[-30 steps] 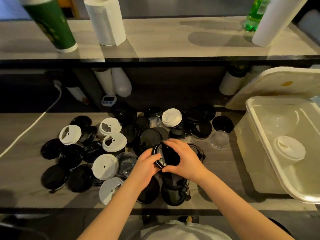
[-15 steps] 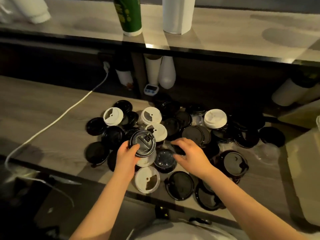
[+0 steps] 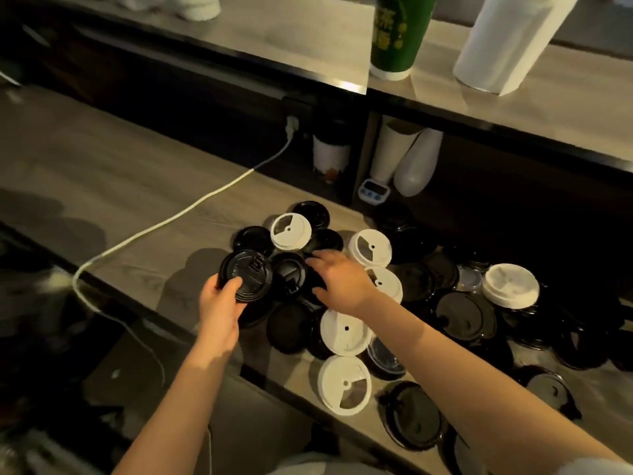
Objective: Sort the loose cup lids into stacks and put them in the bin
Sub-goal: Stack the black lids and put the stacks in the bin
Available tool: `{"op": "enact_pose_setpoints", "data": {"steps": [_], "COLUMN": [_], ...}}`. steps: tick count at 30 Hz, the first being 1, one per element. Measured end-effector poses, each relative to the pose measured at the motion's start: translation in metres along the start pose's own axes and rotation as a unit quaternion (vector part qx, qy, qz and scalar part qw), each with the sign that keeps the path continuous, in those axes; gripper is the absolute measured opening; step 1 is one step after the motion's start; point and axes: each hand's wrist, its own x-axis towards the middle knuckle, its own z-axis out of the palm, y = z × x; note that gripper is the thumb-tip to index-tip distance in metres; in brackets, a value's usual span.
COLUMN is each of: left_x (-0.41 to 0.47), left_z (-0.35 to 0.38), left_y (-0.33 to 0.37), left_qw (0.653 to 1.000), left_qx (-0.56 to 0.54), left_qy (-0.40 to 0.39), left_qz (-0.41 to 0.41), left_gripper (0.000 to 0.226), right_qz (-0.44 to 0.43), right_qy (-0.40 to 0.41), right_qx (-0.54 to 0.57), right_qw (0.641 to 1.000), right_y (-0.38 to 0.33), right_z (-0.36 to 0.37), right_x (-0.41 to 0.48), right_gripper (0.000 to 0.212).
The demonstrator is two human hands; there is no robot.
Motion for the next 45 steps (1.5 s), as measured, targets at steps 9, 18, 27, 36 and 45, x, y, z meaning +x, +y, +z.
{"op": "enact_pose_setpoints", "data": {"steps": [9,18,27,36,45], "left_x": [0.021,0.026,0.014,-0.038,-0.085], "left_z": [0.003,0.011,0.034,0.076,0.103], "left_y": [0.006,0.007,0.006,0.0,-0.014], "left_qw": [0.998,0.995,0.998,0.984,0.961], "left_qx": [-0.027,-0.067,-0.042,-0.035,-0.047], "left_qy": [0.055,0.068,-0.015,-0.177,-0.264], "left_qz": [0.004,0.011,0.049,0.002,-0.063], "left_gripper": [0.021,0.027,0.018,0.025,0.022], "right_qz": [-0.066,-0.073,0.118,0.113,0.178], "right_qy": [-0.14,0.021,0.174,0.16,0.267], "right_qx": [-0.121,0.037,0.513,0.708,0.588], "right_qw": [0.981,0.996,0.832,0.679,0.742], "right_y": [-0.03,-0.007,0.015,0.025,0.024], "right_z": [0.014,0.015,-0.022,-0.05,-0.041], "right_x": [0.053,0.042,0.0,-0.052,-0.088], "right_gripper": [0.077,0.041,0.031,0.018,0.011]}}
